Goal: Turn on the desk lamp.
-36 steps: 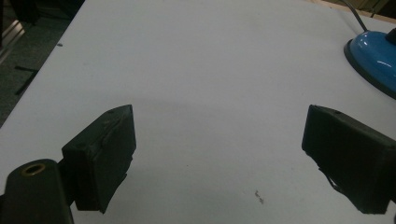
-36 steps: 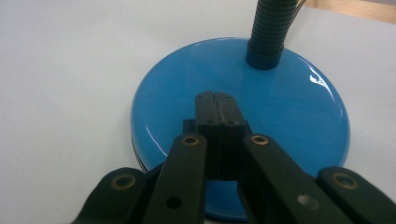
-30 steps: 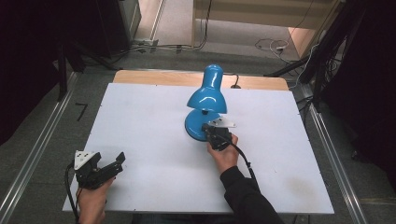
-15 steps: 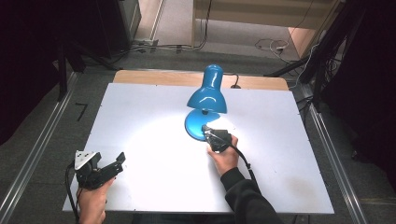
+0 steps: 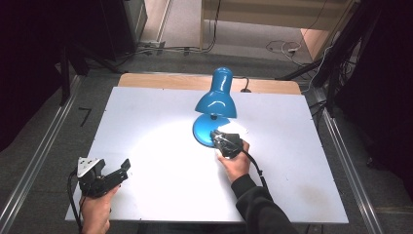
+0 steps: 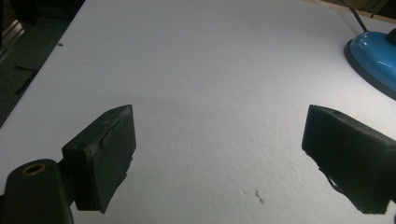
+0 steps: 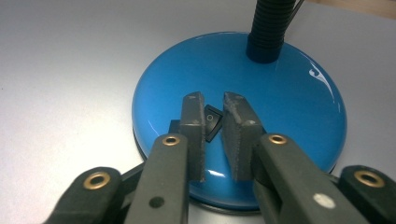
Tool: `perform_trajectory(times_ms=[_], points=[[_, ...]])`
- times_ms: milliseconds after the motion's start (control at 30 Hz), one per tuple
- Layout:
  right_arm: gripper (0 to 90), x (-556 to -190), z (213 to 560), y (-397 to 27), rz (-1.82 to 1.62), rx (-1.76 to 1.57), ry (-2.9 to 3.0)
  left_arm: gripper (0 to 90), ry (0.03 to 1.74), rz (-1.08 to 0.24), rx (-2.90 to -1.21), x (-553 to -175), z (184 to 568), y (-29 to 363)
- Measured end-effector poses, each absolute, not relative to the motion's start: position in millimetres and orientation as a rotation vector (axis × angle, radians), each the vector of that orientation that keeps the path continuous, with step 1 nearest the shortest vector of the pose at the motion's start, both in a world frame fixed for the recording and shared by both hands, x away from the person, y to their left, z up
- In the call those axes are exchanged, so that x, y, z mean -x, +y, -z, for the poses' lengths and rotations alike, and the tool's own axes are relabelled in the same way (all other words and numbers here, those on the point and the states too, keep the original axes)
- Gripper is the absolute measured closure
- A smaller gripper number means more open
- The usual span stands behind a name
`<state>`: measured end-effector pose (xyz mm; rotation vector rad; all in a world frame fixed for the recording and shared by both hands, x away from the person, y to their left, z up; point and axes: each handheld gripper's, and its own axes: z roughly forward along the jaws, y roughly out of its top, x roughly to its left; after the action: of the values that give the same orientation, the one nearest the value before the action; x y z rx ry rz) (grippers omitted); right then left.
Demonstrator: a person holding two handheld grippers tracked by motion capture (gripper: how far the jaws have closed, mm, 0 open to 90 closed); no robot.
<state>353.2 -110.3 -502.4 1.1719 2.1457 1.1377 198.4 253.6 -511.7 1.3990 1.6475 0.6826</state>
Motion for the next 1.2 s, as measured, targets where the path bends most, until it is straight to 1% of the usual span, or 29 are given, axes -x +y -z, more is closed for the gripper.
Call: perform_trajectory(times_ms=[467, 533, 600, 767, 1033, 1100, 1133, 1200], points=[[50.7, -340.4, 486.4, -124.4, -1.202, -1.138, 2.206, 10.5, 1.65, -0.685, -1.403, -198.1, 511.7, 253.2], [44.6, -338.4, 484.4, -128.1, -1.206, -1.139, 2.216, 10.5, 1.65, -0.685, -1.402, -198.1, 511.8, 253.2], [35.7, -337.3, 483.0, -133.0, -1.201, -1.15, 2.225, 10.5, 1.651, -0.686, -1.401, -197.9, 511.7, 253.1], [30.3, -331.8, 479.0, -154.4, -1.19, -1.165, 2.213, 10.5, 1.651, -0.688, -1.402, -197.6, 511.5, 253.2], [21.9, -318.2, 476.2, -205.0, -1.158, -1.204, 2.187, 10.5, 1.651, -0.689, -1.407, -198.3, 511.6, 252.1], [21.5, -314.1, 475.5, -218.4, -1.158, -1.216, 2.176, 10.5, 1.65, -0.688, -1.409, -198.4, 511.5, 251.8], [21.5, -314.1, 475.5, -218.4, -1.158, -1.216, 2.176, 10.5, 1.65, -0.688, -1.409, -198.4, 511.5, 251.8], [20.4, -307.2, 475.0, -235.7, -1.153, -1.235, 2.159, 10.5, 1.651, -0.689, -1.409, -198.3, 511.4, 251.5]])
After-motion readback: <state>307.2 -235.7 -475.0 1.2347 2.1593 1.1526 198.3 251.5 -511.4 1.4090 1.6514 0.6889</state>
